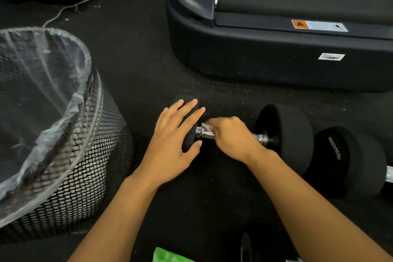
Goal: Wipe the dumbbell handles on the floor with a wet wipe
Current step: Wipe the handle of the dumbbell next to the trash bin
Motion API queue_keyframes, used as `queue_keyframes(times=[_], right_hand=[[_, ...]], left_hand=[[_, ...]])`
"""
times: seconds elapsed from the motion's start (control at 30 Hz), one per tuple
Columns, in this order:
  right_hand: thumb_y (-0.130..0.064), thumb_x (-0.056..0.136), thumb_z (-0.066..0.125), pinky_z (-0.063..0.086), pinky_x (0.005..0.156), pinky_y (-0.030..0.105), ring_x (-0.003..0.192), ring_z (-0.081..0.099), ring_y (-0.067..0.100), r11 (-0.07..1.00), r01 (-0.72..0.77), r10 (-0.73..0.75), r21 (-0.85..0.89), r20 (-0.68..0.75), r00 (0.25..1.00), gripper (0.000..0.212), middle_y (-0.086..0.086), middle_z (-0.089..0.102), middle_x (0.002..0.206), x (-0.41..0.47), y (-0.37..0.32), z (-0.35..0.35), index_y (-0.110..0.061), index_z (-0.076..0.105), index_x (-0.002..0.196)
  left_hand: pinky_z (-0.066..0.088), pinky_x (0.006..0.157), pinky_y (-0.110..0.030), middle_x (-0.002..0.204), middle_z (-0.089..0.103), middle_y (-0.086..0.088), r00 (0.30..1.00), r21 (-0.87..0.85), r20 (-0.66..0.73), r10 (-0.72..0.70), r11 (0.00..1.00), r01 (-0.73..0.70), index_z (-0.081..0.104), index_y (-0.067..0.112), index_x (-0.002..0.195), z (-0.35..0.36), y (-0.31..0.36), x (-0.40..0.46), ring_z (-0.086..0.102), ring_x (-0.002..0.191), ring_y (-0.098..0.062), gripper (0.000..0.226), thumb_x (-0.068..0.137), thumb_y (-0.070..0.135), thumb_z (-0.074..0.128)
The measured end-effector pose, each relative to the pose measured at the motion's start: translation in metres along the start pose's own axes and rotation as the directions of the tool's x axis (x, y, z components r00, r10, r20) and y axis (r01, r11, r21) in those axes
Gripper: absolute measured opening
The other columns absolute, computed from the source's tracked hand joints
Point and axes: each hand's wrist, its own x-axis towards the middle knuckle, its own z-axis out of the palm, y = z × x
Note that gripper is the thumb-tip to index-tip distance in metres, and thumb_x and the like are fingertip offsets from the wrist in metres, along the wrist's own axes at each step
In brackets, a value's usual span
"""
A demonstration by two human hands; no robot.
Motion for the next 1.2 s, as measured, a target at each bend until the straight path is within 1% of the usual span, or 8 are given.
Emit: queue_keyframes(times=[0.17,0.3,0.47,0.63,0.77,0.9,1.07,1.2], right_hand=[[-0.008,0.089,0.049,0.05,0.081,0.043,0.096,0.061,0.027,0.999,0.04,-0.04,0.004,-0.053,0.998,0.027,0.008,0.065,0.106,-0.008,-0.008,0.005,-0.014,0.062,0.112],[-0.008,0.088,0.049,0.05,0.075,0.043,0.086,0.061,0.027,0.998,-0.041,0.041,-0.048,-0.01,0.999,0.022,0.009,0.065,0.092,0.003,-0.007,0.0,-0.015,0.064,0.103],[-0.006,0.09,0.051,0.047,0.091,0.037,0.108,0.059,0.024,0.998,0.048,-0.051,-0.042,-0.08,0.995,0.035,0.008,0.063,0.119,-0.013,-0.012,0.005,-0.014,0.058,0.124],[-0.01,0.09,0.05,0.047,0.076,0.034,0.091,0.062,0.026,0.994,-0.021,0.012,-0.106,-0.089,0.996,0.022,0.008,0.066,0.098,-0.001,-0.016,0.009,-0.014,0.062,0.108],[-0.001,0.089,0.052,0.027,0.107,0.025,0.123,0.049,0.019,0.99,0.101,-0.113,-0.097,-0.119,0.986,0.041,0.007,0.055,0.131,-0.02,-0.01,0.012,-0.009,0.053,0.129],[-0.006,0.09,0.051,0.044,0.093,0.034,0.106,0.058,0.025,0.991,0.056,-0.071,-0.118,-0.124,0.99,0.032,0.008,0.063,0.117,-0.011,-0.013,0.008,-0.01,0.058,0.121],[0.005,0.086,0.051,0.021,0.11,0.026,0.125,0.046,0.023,0.983,0.107,-0.13,-0.147,-0.158,0.979,0.048,0.01,0.052,0.134,-0.02,-0.011,0.019,-0.007,0.048,0.133],[-0.001,0.089,0.047,0.025,0.108,0.029,0.123,0.047,0.026,0.985,0.028,-0.058,-0.169,-0.176,0.983,0.044,0.011,0.052,0.133,-0.013,-0.019,0.024,-0.007,0.047,0.133]], left_hand=[[0.005,0.116,-0.04,0.152,0.021,0.011,1.0,0.0,-0.008,-0.011,1.0,0.011,0.029,0.031,0.142,0.0,0.0,0.001,0.004,0.142,-0.007,0.07,0.083,0.026,0.065],[0.005,0.116,-0.041,0.152,0.02,0.011,1.0,-0.001,-0.01,-0.007,1.0,0.007,0.029,0.031,0.142,0.001,0.001,0.0,0.004,0.142,-0.007,0.07,0.083,0.027,0.065],[0.004,0.116,-0.039,0.152,0.019,0.012,1.0,-0.011,-0.001,-0.017,1.0,0.017,0.028,0.032,0.143,0.0,0.001,0.0,0.002,0.142,-0.006,0.069,0.084,0.027,0.064],[0.004,0.116,-0.041,0.153,0.018,0.012,1.0,-0.007,0.001,-0.009,1.0,0.009,0.027,0.031,0.143,0.0,0.0,0.0,0.001,0.142,-0.007,0.069,0.085,0.028,0.063],[0.006,0.116,-0.043,0.153,0.019,0.011,1.0,-0.01,0.004,-0.01,1.0,0.01,0.027,0.032,0.143,0.001,-0.001,0.0,0.002,0.142,-0.007,0.069,0.085,0.029,0.064],[0.005,0.116,-0.041,0.153,0.018,0.013,1.0,-0.009,0.0,-0.004,1.0,0.004,0.027,0.032,0.143,0.001,0.0,0.0,0.001,0.142,-0.006,0.064,0.086,0.034,0.056],[0.006,0.115,-0.042,0.153,0.018,0.013,1.0,-0.011,0.015,-0.006,1.0,0.007,0.026,0.033,0.143,0.0,-0.001,0.001,0.001,0.142,-0.006,0.062,0.085,0.041,0.044],[0.006,0.115,-0.04,0.153,0.018,0.013,1.0,-0.003,0.006,-0.007,1.0,0.007,0.026,0.032,0.143,0.002,-0.001,0.001,0.001,0.142,-0.007,0.062,0.085,0.039,0.047]])
